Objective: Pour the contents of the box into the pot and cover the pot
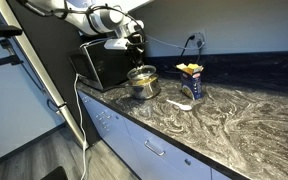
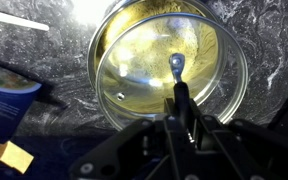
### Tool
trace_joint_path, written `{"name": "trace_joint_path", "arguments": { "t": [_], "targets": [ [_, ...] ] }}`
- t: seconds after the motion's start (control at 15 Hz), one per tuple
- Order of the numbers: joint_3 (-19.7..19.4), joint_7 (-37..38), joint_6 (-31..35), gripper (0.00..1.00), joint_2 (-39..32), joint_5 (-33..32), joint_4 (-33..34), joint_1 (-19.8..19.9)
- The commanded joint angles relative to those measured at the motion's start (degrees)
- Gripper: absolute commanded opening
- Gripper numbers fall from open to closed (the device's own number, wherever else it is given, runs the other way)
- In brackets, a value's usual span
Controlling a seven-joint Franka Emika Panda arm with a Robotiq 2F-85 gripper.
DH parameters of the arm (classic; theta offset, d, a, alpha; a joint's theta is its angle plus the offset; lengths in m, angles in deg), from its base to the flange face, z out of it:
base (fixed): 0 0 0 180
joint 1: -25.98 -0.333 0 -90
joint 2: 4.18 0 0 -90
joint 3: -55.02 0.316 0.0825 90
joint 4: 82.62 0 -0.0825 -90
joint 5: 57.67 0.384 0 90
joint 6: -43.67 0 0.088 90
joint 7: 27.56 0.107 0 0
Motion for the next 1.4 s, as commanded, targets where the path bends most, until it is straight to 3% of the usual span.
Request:
{"name": "trace_joint_path", "arguments": {
  "t": [0.0, 1.33],
  "targets": [
    [-0.9, 2.6, 3.2, 0.04, 3.3, -0.4, -4.7, -0.4],
    [-2.5, 6.5, 1.7, 0.04, 0.7, -5.6, -3.6, -2.9]
  ]
}}
